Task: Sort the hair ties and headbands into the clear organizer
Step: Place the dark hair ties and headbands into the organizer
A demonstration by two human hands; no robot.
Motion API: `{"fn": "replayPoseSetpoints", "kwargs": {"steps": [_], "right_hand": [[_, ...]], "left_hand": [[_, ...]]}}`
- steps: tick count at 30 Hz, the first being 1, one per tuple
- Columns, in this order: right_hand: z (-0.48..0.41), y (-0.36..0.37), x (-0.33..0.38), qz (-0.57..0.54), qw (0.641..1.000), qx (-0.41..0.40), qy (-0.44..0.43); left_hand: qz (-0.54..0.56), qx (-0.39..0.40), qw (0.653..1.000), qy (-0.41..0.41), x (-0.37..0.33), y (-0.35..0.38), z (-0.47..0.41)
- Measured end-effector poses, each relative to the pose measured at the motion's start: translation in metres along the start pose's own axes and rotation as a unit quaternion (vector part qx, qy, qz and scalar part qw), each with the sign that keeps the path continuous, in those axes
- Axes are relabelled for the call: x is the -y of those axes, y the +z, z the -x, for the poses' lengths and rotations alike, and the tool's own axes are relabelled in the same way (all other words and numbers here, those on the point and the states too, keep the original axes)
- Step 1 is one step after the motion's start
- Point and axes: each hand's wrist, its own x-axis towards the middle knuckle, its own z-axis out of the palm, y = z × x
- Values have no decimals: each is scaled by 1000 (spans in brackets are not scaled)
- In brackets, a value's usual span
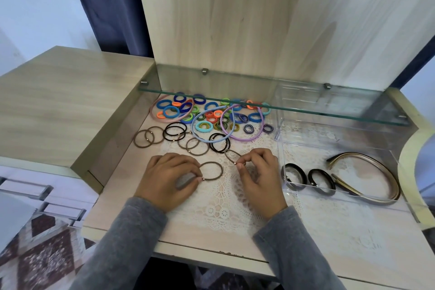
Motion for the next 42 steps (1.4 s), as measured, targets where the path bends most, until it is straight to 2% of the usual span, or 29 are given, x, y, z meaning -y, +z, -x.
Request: {"fn": "replayPoseSetpoints", "kwargs": {"steps": [5,10,14,18,30,39,42], "right_hand": [[1,3,-3,-2,999,27,-33],[0,6,-1,32,992,60,-102],[-5,9,2,57,985,92,-135],[-6,9,0,59,983,102,-140],[-3,12,3,115,973,84,-180],[2,15,6,196,944,76,-252],[3,14,7,194,947,73,-247]], "left_hand": [[17,-12,1000,-11,-7,5,0],[-36,-85,993,-80,3,-1,-12],[-78,-49,985,-146,16,-8,-24],[-81,-20,989,-125,21,-6,-27],[-108,-18,991,-83,21,-13,-37],[-135,13,990,-43,34,-20,-46],[-137,11,990,-27,35,-20,-48]]}}
